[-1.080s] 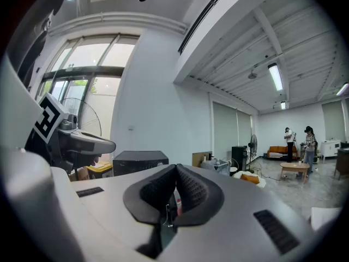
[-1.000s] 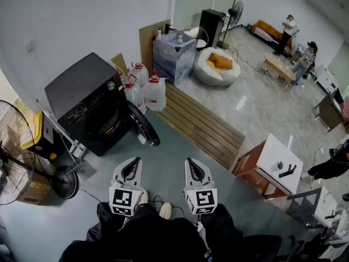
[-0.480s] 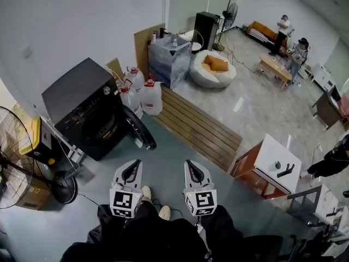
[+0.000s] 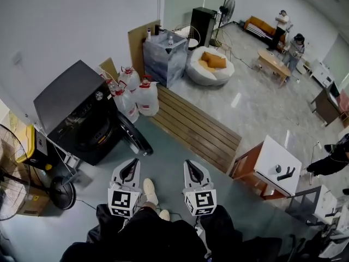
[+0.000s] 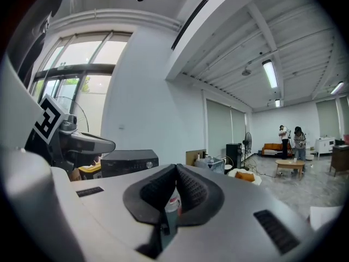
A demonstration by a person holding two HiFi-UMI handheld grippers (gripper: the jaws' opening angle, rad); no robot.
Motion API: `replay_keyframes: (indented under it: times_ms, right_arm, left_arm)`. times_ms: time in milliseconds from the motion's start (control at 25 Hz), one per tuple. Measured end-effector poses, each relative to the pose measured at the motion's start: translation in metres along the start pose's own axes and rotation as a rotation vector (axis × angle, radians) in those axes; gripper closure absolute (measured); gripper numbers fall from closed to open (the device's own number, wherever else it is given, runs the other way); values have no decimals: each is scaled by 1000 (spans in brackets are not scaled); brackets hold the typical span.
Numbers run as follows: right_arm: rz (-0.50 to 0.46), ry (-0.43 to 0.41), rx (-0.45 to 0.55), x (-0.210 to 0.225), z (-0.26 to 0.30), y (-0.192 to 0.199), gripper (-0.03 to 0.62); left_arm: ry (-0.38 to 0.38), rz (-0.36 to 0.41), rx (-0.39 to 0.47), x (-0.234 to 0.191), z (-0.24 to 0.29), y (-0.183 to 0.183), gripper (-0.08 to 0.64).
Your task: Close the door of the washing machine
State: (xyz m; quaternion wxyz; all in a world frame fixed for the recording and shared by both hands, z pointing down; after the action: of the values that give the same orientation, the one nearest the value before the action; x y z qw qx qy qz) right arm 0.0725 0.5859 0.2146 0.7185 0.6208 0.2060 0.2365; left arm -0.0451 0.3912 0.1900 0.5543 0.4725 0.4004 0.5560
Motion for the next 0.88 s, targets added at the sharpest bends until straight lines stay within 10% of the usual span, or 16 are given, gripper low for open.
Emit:
replay_keyframes:
  times_ms: [880]
  right_arm:
    - [-6,-159,-96,-4,279,-28,575]
  left_arm:
    - [-113,-110,-85,-195,156,3,531]
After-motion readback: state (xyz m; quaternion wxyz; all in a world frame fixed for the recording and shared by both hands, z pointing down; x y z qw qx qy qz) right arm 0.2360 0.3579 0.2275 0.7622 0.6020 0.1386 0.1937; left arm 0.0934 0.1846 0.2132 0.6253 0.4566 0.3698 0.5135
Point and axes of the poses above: the fingertips, and each gripper's own axes: z forward along the fingers, x to its right, y out of its underside, the point moved 7 cm from there along -z, backward along the fingers, and after that the axes turned 2 degrees about y, right-handed, at the moved point
